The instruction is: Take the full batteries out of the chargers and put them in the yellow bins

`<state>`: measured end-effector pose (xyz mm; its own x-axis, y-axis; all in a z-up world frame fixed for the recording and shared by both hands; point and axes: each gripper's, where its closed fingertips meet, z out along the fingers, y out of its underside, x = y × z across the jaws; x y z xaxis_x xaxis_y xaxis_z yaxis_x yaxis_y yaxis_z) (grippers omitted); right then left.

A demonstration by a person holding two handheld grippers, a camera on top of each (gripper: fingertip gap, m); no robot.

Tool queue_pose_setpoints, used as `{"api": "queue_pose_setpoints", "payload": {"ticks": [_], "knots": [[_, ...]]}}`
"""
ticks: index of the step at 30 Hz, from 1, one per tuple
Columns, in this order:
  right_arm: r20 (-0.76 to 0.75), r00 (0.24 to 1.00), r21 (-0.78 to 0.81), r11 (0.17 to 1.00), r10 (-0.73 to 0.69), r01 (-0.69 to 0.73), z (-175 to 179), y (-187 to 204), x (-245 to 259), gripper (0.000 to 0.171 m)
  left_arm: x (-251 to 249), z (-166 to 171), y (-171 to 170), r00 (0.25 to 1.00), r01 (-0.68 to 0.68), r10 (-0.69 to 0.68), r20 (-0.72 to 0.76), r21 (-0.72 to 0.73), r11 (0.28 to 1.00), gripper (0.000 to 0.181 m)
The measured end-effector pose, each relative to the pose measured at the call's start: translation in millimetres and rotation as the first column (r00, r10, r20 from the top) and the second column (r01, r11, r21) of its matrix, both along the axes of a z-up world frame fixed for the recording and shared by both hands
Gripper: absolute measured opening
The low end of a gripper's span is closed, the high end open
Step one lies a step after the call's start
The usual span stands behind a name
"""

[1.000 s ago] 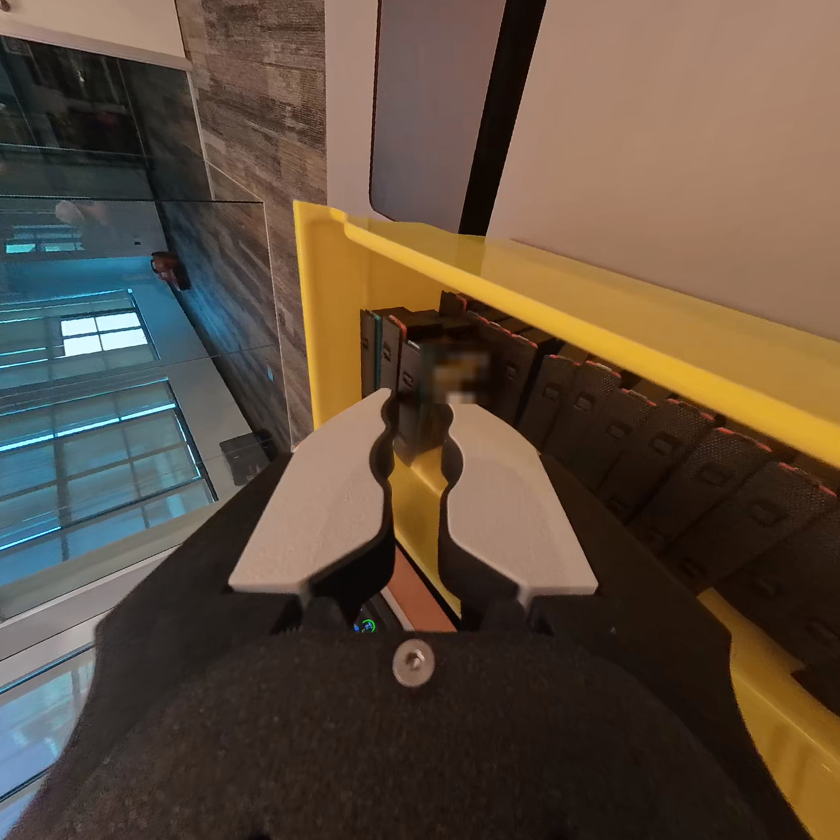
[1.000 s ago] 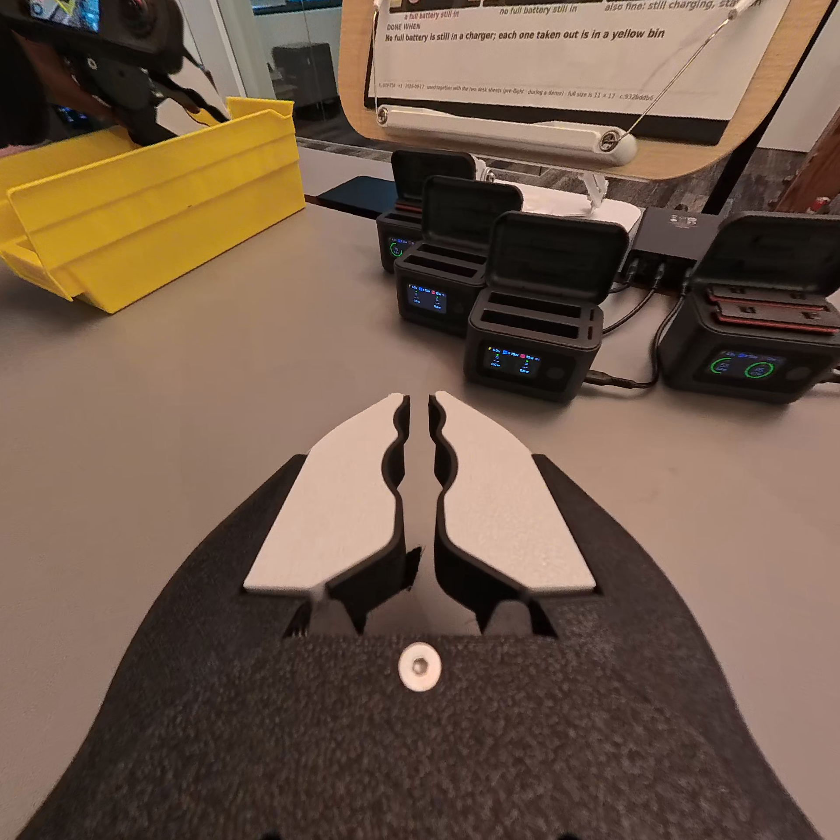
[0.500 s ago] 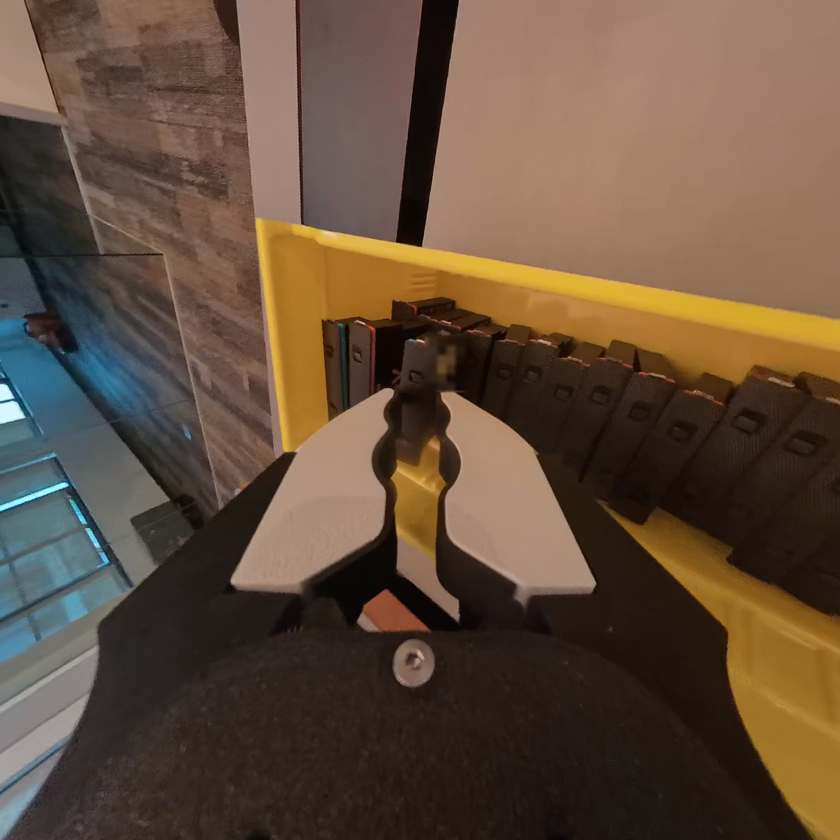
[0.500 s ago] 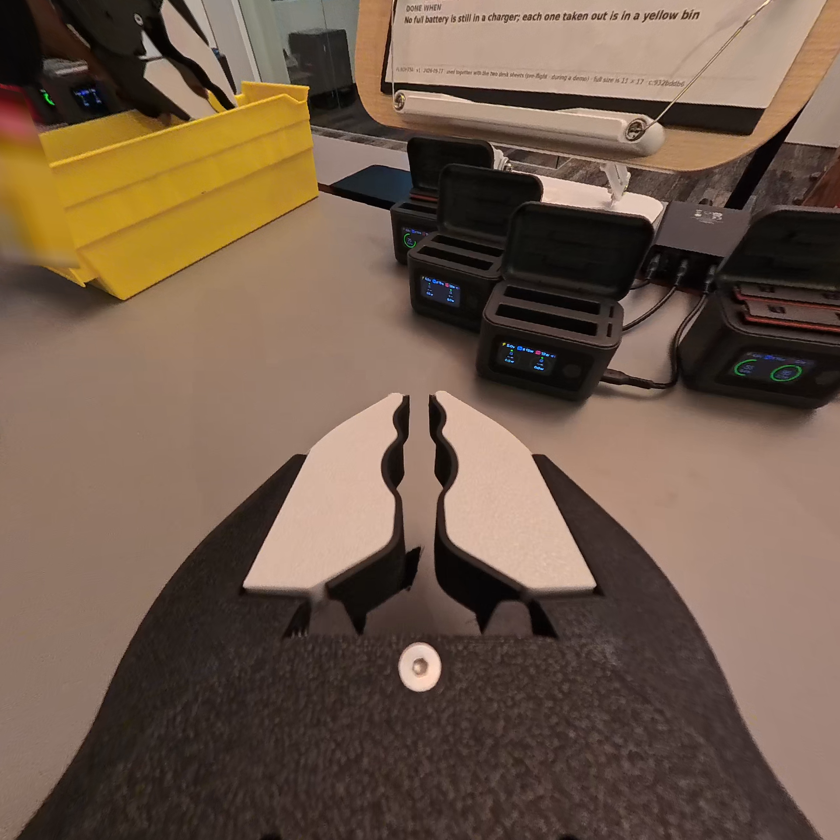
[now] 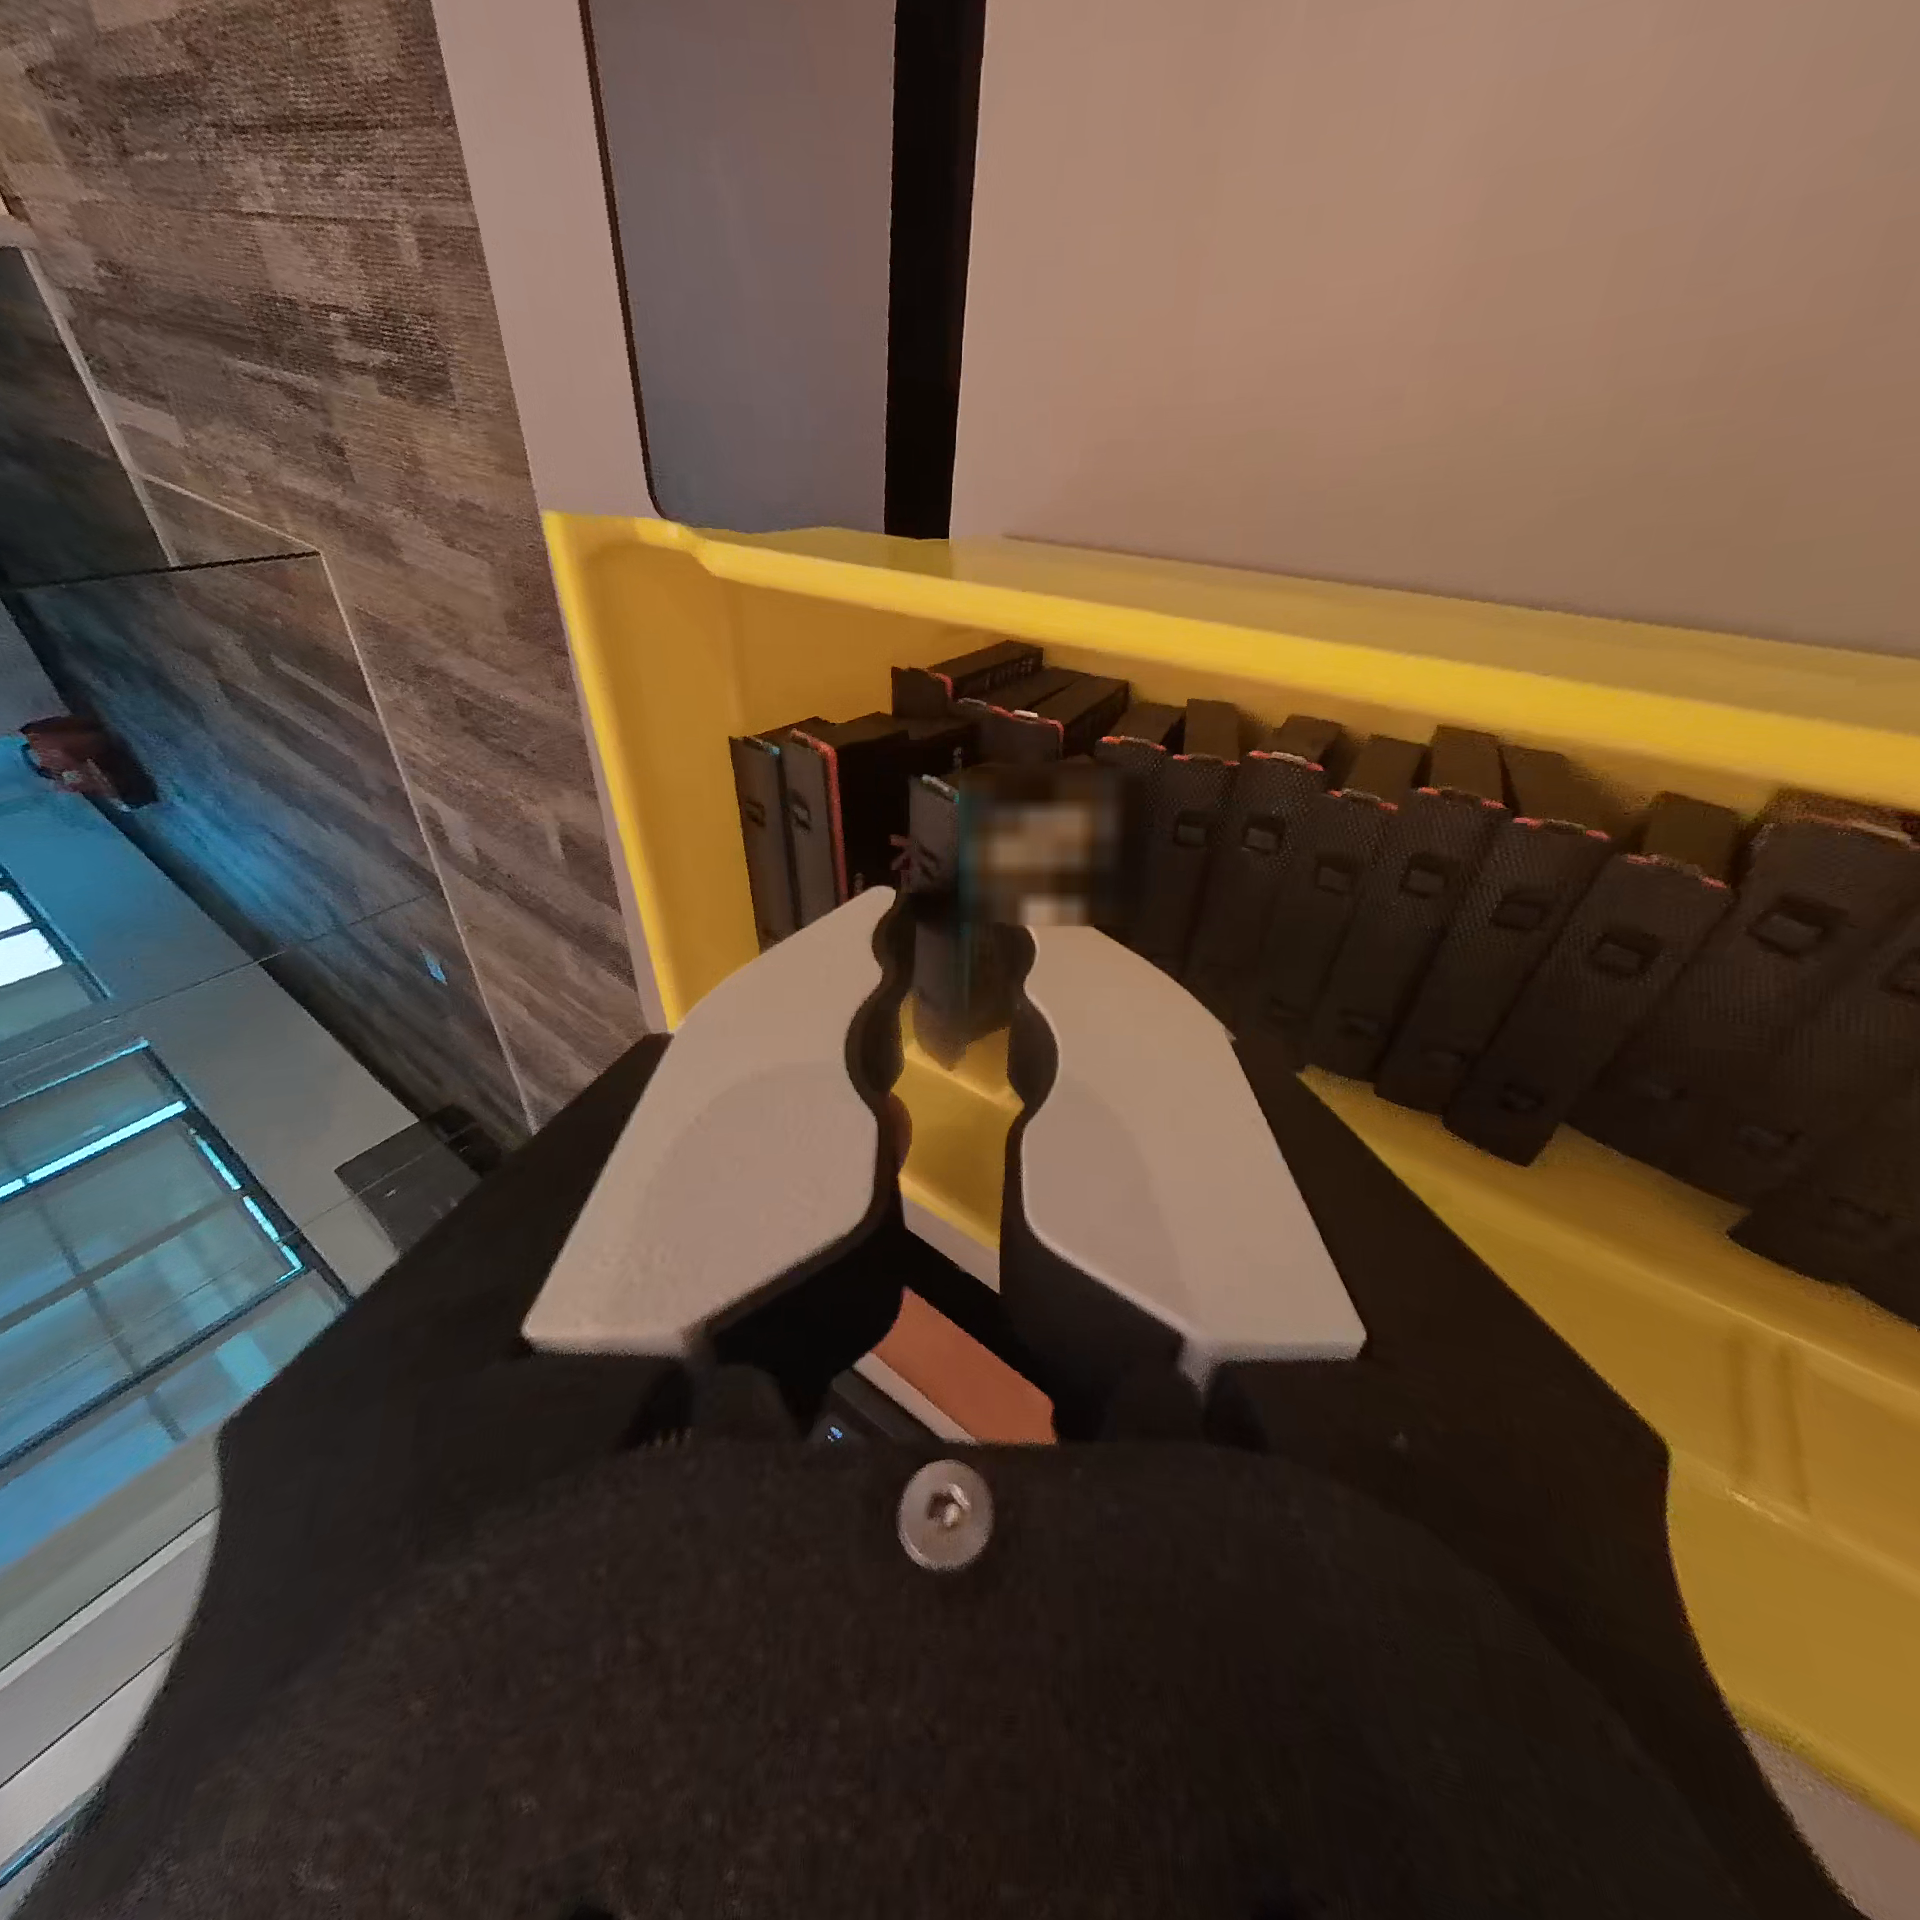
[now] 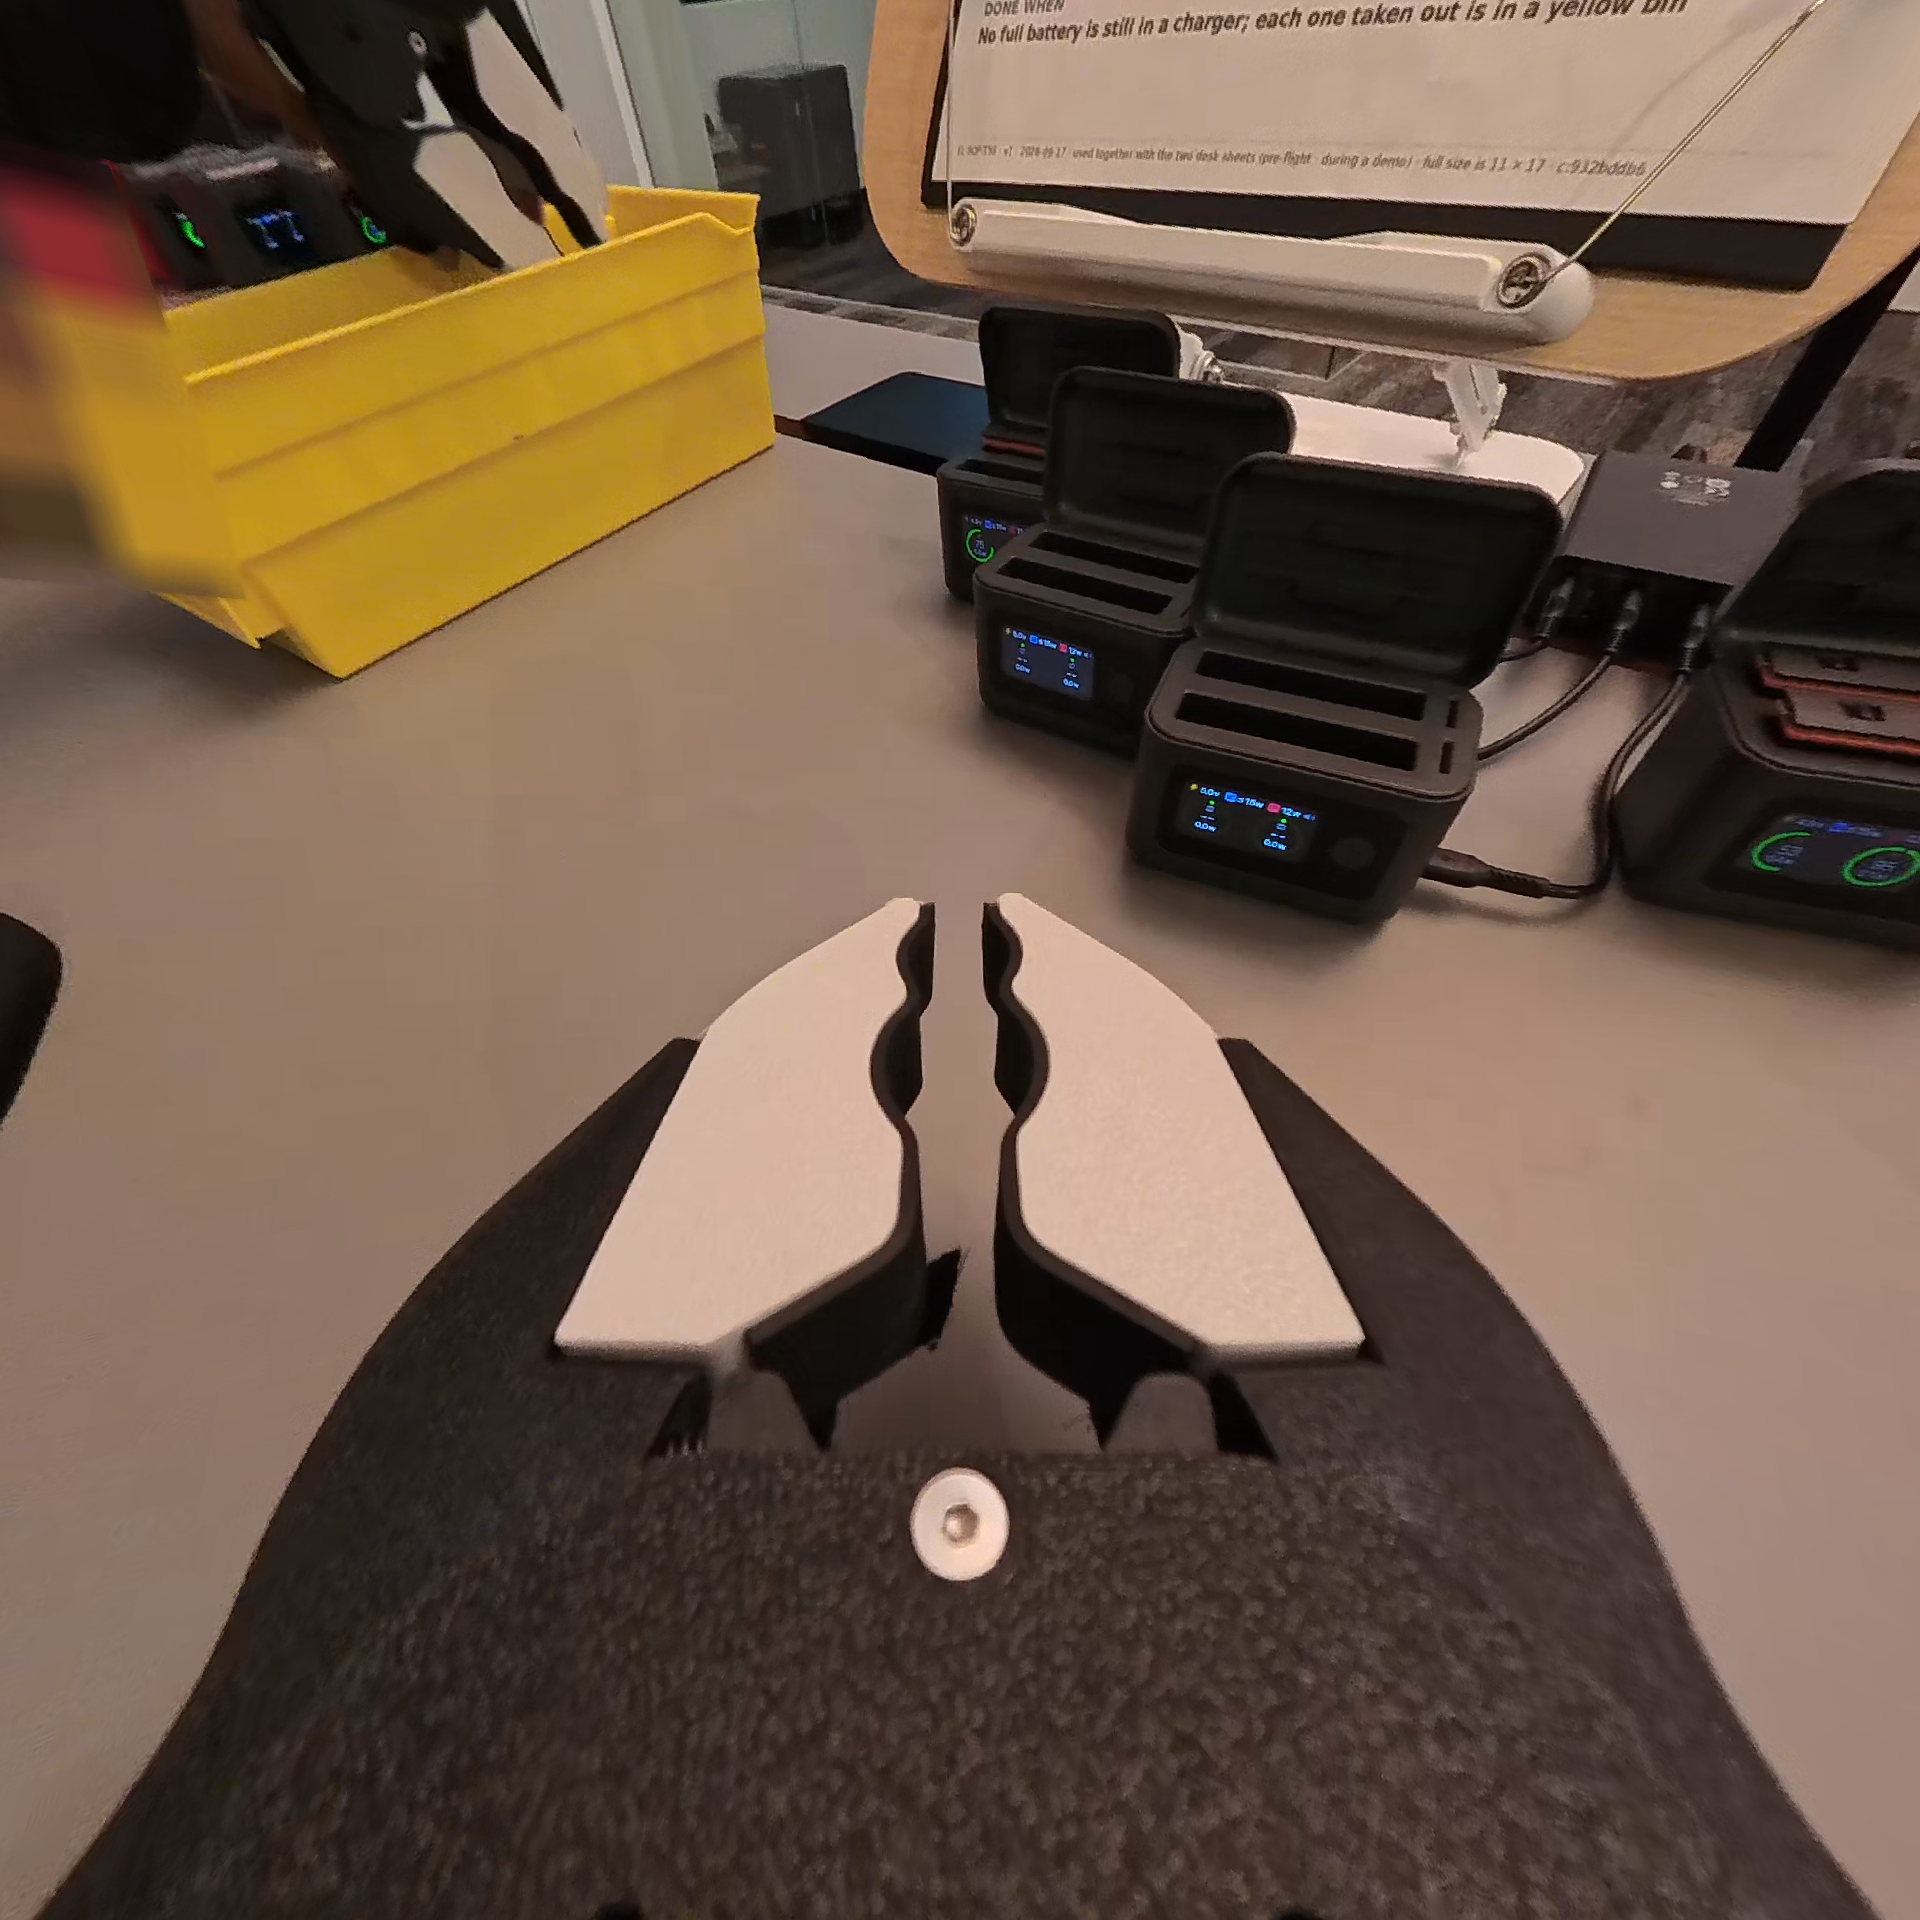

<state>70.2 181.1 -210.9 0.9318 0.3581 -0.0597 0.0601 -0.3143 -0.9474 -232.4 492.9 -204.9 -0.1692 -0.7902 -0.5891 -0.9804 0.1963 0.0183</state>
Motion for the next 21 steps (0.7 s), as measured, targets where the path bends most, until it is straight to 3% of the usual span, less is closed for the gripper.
{"api": "queue_pose_setpoints", "payload": {"ticks": [15,21], "knots": [[0.016,0.999,0.025,0.999,0.03,-0.03,3,-2,-6,0.008,-10,18,-4,0.999,0.03,-0.032,0.02,0.099,0.995,0.006],[0.027,0.998,0.053,0.997,0.059,-0.061,8,-3,-11,0.01,6,63,-21,0.982,0.046,-0.076,0.172,0.169,0.985,0.005]]}}
